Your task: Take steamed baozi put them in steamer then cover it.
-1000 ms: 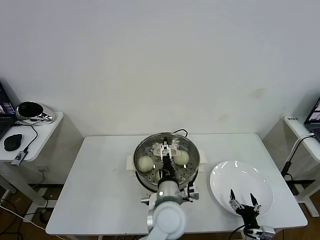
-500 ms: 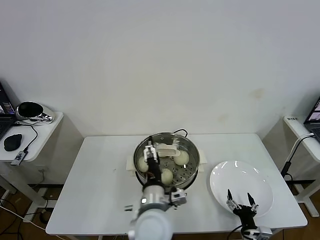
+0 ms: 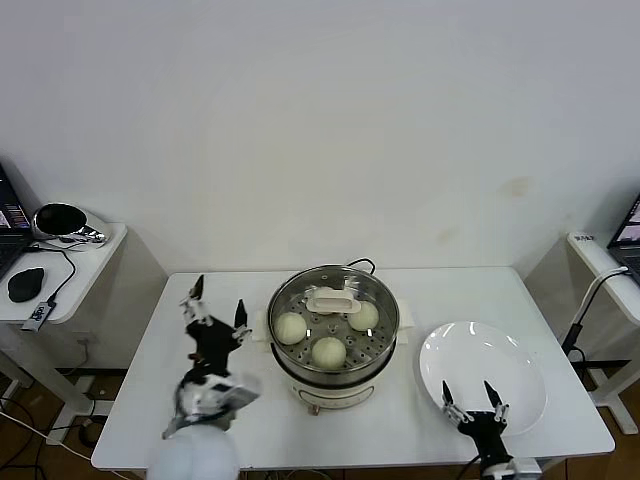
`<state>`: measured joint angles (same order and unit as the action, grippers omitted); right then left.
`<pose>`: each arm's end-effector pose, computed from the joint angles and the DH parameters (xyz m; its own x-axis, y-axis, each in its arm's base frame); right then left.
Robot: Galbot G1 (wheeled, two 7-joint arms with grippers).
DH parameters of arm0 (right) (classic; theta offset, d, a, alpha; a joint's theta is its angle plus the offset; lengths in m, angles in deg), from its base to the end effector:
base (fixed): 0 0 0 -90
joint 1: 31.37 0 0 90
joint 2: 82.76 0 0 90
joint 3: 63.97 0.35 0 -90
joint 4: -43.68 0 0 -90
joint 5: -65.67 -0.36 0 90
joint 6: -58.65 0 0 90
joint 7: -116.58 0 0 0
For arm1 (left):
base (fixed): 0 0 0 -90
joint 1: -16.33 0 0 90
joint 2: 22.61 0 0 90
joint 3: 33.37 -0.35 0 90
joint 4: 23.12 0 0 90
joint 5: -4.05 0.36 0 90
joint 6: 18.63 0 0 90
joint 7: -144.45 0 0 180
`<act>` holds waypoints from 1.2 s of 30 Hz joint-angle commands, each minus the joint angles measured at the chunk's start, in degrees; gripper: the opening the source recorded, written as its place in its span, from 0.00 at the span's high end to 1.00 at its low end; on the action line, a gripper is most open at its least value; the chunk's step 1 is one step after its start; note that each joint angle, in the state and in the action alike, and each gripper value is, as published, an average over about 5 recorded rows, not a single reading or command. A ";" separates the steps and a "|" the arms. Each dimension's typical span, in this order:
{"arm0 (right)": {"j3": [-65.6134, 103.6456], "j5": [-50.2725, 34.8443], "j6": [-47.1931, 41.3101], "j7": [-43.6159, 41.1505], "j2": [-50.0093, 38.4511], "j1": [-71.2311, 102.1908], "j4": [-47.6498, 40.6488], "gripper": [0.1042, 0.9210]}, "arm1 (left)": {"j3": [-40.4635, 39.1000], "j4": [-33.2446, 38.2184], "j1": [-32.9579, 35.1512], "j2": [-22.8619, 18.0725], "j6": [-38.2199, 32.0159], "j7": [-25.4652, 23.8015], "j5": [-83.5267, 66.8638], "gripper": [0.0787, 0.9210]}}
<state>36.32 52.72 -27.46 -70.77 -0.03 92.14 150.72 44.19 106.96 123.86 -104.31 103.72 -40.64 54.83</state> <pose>0.1528 -0.0919 -0.3827 -0.9819 0.0077 0.1894 0.0153 0.9991 0.0389 0.2187 -0.0417 -0.2007 -0.9917 -0.1185 0.0500 -0.0386 0.6448 0.7634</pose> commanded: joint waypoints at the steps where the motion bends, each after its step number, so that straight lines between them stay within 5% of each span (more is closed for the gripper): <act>1: -2.69 2.04 -2.58 1.62 -5.82 6.95 8.94 0.12 | 17.65 -0.65 19.28 0.29 -17.92 10.98 -38.95 0.12; 9: -1.00 0.04 -9.87 1.10 -9.39 10.65 12.19 0.12 | 18.29 -0.48 27.96 -0.42 -10.79 1.94 -52.93 0.12; 36: -0.47 -2.49 -11.20 3.05 -10.69 12.06 14.44 0.12 | 19.55 0.59 32.60 -2.46 -13.82 1.95 -55.02 0.12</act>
<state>36.38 50.31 -38.20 -68.51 -10.92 103.68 164.73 62.14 107.01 154.86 -106.61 90.79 -38.24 2.08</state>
